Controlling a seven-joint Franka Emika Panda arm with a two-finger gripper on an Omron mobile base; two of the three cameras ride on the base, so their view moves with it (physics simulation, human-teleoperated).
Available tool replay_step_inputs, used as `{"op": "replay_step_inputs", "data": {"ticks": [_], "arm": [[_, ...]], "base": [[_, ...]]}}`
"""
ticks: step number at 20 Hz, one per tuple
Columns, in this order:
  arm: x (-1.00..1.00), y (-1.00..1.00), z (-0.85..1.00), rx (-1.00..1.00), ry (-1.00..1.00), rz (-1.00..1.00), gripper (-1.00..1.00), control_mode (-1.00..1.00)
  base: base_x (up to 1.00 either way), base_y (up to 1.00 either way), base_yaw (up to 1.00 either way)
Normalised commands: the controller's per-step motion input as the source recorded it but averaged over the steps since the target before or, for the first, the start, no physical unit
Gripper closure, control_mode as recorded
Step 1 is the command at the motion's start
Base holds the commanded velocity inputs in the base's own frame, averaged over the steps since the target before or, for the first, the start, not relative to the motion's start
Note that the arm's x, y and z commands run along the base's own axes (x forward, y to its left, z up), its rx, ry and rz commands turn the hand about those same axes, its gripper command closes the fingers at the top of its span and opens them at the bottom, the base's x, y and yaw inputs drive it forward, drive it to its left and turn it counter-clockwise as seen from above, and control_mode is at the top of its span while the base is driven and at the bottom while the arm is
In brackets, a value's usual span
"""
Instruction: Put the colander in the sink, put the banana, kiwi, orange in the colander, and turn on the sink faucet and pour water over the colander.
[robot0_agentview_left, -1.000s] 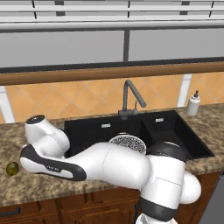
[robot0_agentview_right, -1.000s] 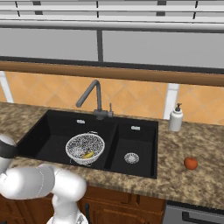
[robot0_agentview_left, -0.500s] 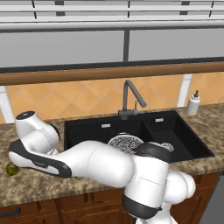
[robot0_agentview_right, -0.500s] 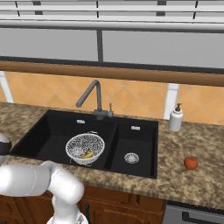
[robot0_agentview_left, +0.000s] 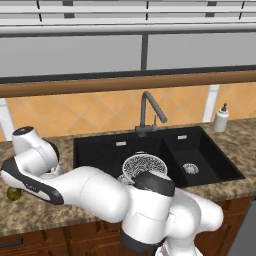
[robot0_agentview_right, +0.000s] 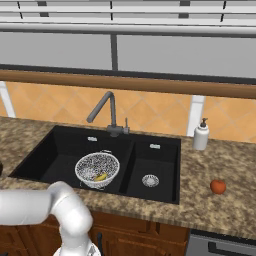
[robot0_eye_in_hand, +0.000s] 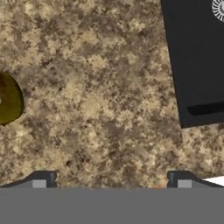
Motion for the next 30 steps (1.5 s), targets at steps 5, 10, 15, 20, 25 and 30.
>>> {"op": "replay_step_inputs", "data": {"ticks": [5,10,15,20,25,30], "arm": [[0.12,0.3,-0.15,0.0,0.0,0.07,-1.0,-1.0],[0.09,0.42,-0.1,0.0,0.0,0.05,-1.0,-1.0],[0.12,0.4,-0.18,0.0,0.0,0.02,-1.0,-1.0],[0.12,0.33,-0.12,0.0,0.0,0.02,-1.0,-1.0],[0.08,0.23,-0.04,0.0,0.0,0.03,-1.0,-1.0],[0.07,0.1,-0.19,0.0,-0.01,0.02,-1.0,-1.0]], "base": [[0.0,0.0,0.0],[0.0,0.0,0.0],[0.0,0.0,0.0],[0.0,0.0,0.0],[0.0,0.0,0.0],[0.0,0.0,0.0]]}}
